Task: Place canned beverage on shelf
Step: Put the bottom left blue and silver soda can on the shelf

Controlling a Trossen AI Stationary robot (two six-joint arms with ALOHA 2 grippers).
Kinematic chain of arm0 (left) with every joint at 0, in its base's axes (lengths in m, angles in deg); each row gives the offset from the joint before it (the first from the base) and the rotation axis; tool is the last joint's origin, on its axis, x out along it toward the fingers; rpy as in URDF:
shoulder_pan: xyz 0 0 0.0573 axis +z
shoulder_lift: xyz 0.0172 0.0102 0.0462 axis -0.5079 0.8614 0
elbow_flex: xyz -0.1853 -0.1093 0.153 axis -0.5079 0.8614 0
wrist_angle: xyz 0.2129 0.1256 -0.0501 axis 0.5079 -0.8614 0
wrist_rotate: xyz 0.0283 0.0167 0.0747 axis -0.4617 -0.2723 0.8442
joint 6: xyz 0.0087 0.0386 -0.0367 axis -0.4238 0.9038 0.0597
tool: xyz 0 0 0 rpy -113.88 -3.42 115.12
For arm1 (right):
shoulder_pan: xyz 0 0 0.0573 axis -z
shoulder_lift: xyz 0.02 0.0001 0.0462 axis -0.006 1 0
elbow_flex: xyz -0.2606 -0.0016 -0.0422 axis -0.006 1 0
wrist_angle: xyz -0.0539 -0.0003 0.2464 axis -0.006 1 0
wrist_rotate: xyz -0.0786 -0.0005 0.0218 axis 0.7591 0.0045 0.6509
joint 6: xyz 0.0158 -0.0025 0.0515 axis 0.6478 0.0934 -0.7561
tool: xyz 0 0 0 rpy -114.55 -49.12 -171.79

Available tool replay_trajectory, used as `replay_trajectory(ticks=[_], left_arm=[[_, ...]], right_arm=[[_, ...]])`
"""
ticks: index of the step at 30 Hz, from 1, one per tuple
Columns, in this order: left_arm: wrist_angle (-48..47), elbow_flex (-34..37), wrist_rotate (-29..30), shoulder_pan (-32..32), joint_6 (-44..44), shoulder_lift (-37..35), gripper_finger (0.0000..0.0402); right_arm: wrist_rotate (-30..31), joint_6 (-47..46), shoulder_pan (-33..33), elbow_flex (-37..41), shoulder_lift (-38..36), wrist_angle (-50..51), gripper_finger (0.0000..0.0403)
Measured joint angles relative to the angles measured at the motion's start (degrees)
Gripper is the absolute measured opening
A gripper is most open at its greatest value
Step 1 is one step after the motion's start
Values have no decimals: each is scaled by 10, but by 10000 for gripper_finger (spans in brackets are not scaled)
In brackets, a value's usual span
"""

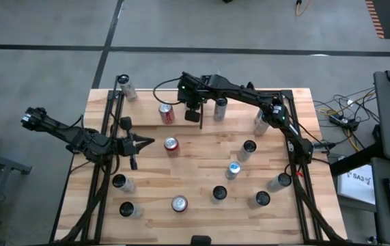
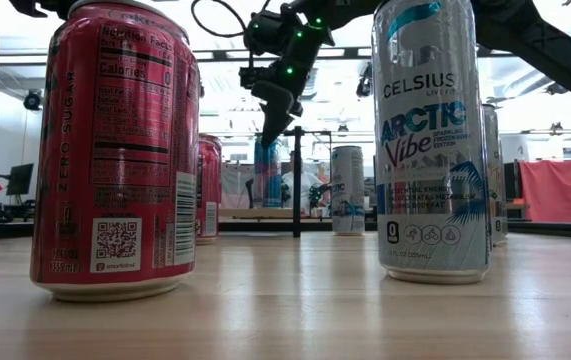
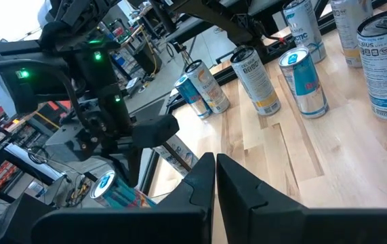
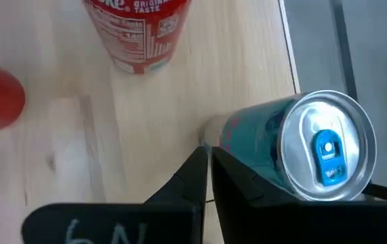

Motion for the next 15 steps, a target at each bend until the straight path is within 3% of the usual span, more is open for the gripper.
replay_trajectory(ticks=[15], left_arm=[[0, 0, 0, 0, 0, 0, 0]], right_arm=[[0, 20, 27, 2, 0, -68, 13]])
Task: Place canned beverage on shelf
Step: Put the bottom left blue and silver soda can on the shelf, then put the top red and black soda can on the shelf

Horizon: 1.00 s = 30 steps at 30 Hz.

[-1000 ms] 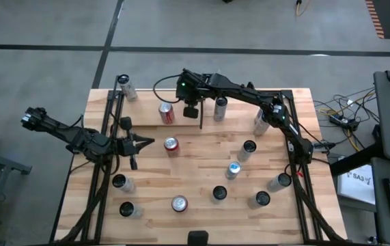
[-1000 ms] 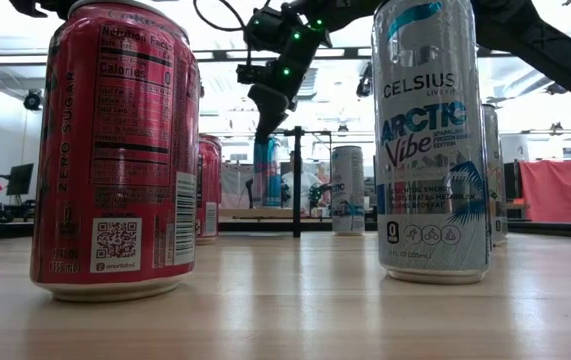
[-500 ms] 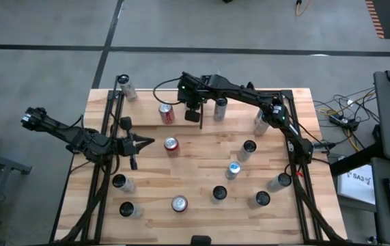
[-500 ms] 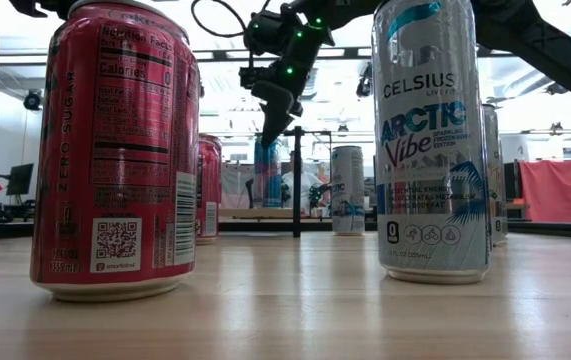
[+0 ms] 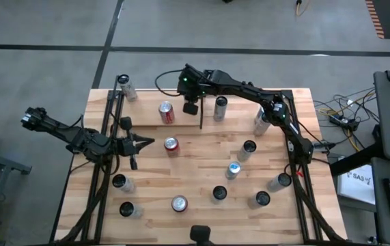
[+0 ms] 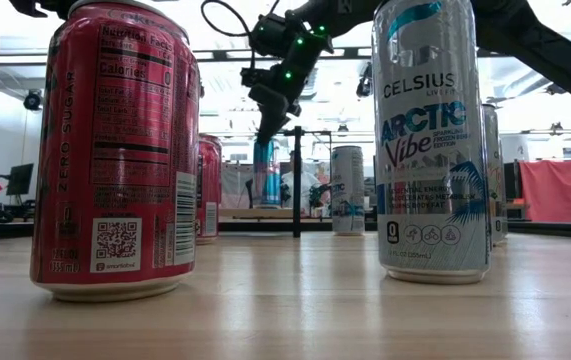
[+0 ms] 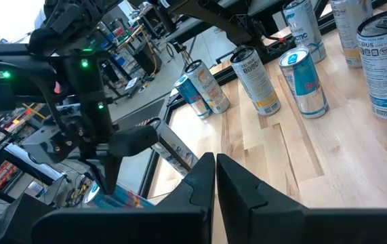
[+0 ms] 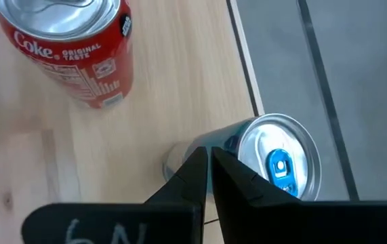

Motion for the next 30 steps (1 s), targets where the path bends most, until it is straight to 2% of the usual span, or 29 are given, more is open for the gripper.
replay_trajectory(ticks=[8, 12, 15, 30], left_arm=[[4, 0, 0, 0, -10, 0, 0], [4, 0, -1, 0, -34, 0, 0], [4, 0, -1, 0, -47, 0, 0], [4, 0, -2, 0, -141, 6, 0]], right_arm=[[-6, -40, -28, 0, -15, 34, 13], [-48, -55, -61, 0, -24, 35, 13], [-56, -48, -95, 0, -34, 28, 13], [-44, -39, -211, 0, -96, 23, 13]])
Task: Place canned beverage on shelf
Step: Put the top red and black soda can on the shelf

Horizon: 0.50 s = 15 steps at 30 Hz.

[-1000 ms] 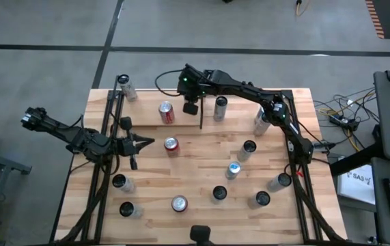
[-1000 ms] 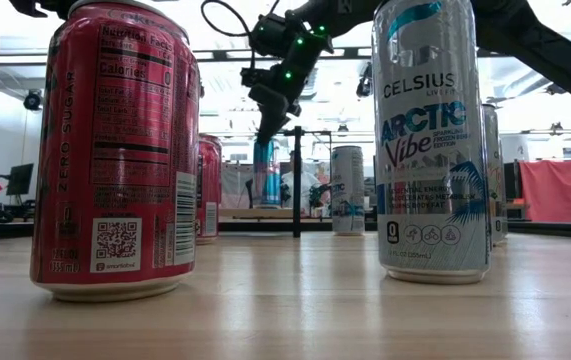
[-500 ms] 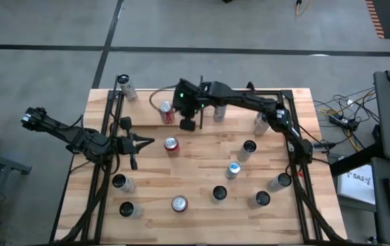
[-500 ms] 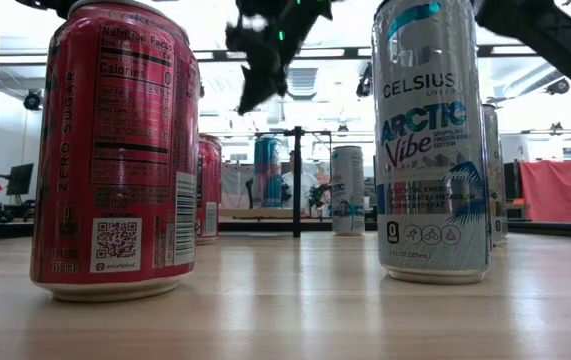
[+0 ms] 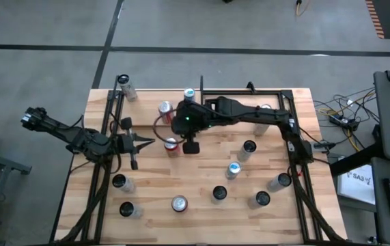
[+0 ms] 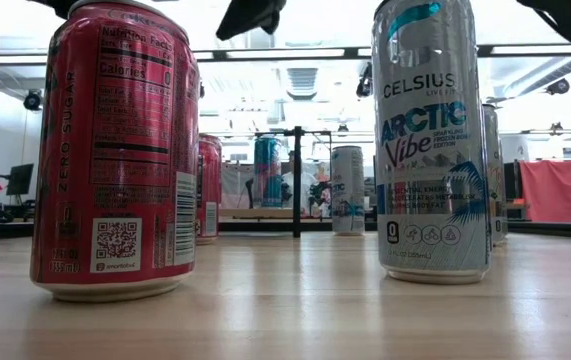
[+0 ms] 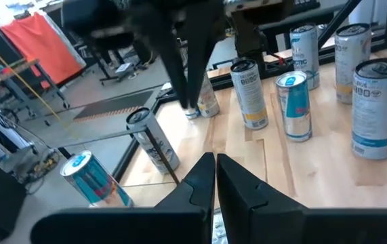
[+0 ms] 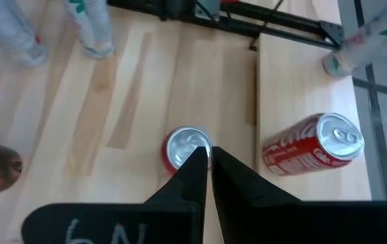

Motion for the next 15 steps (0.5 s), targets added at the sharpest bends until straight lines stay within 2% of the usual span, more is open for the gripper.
replay_trajectory(ticks=[10, 15], left_arm=[[5, 0, -4, 0, -103, 43, 0], [21, 0, -4, 0, -118, 79, 0]], right_arm=[[0, 4, -38, 33, -19, -6, 12], [1, 4, -48, 74, -37, -28, 11]])
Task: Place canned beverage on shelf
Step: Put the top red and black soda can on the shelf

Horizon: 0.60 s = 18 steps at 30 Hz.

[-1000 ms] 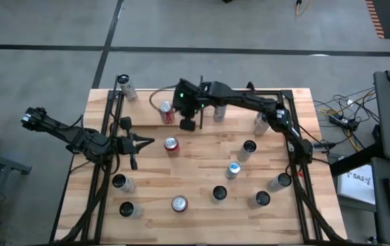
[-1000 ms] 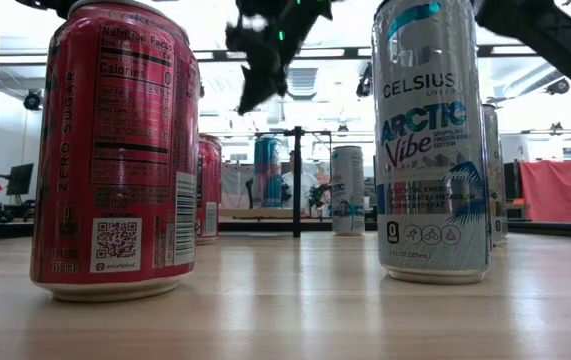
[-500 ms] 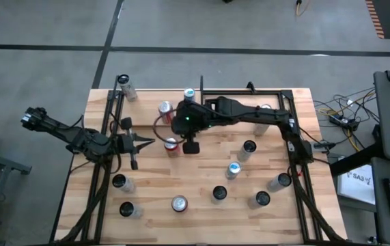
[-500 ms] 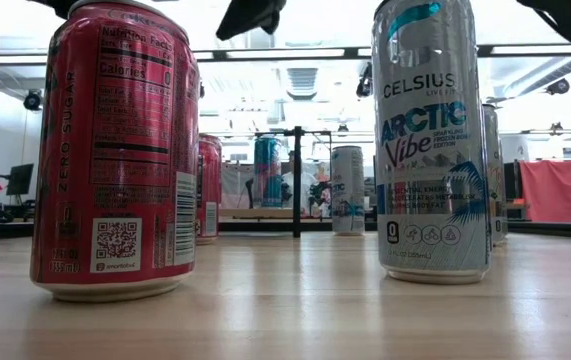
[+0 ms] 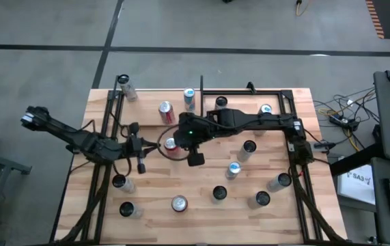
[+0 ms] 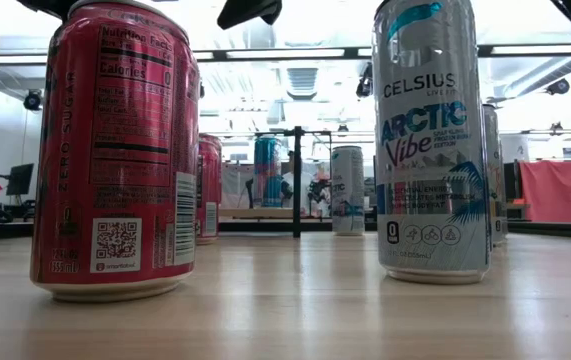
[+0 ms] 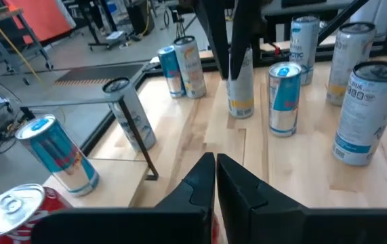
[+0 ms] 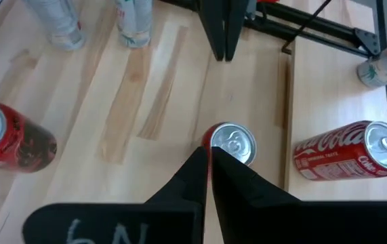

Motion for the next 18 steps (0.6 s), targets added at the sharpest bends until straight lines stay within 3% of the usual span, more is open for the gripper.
replay_trajectory(ticks=[8, 18], left_arm=[[46, 0, 0, 0, 12, 44, 0], [86, 0, 0, -1, 3, 65, 0]], right_arm=[[0, -11, -6, 121, -68, -79, 11], [3, -41, -6, 362, -201, -272, 11]])
